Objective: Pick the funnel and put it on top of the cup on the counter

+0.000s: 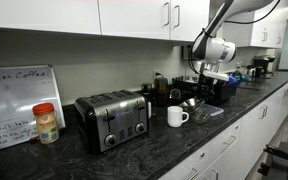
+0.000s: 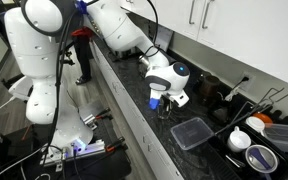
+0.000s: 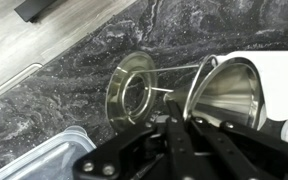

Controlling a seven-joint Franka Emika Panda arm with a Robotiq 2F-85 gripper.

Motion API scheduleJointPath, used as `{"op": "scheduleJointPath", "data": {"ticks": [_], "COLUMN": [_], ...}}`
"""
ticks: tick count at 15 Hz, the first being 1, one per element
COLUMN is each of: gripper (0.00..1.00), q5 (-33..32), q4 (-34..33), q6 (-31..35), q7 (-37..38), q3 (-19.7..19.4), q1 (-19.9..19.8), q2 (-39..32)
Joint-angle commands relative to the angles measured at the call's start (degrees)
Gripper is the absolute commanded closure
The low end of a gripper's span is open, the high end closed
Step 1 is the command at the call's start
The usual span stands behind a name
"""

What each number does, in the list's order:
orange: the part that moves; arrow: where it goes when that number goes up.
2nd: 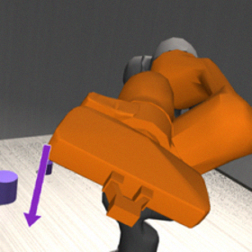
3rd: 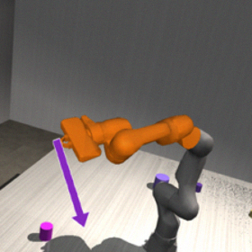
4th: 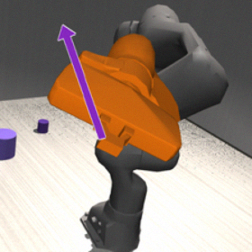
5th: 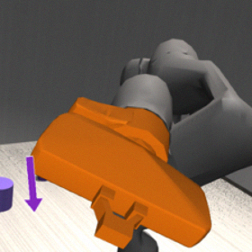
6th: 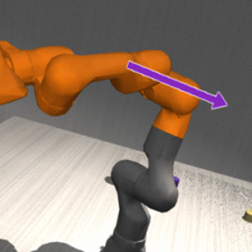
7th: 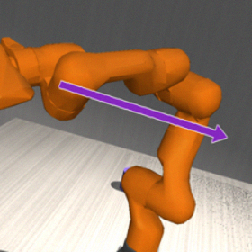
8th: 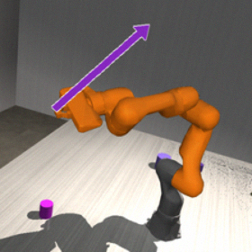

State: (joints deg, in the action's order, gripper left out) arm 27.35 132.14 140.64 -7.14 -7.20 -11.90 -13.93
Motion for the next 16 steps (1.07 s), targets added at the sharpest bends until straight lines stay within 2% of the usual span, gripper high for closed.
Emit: {"op": "scheduleJointPath", "data": {"ticks": [1, 10, 16], "gripper": [0.99, 0.99, 0.99], "q5": [-4.37, -10.79, -17.99], "q4": [-0.24, -1.5, -2.75], "q6": [-4.65, -10.11, -12.42], "q7": [1.35, 2.45, 7.21], "q3": [-0.17, 0.28, 0.65], "q1": [0.05, 2.09, 4.88], "q2": [2.91, 6.54, 9.88]}}
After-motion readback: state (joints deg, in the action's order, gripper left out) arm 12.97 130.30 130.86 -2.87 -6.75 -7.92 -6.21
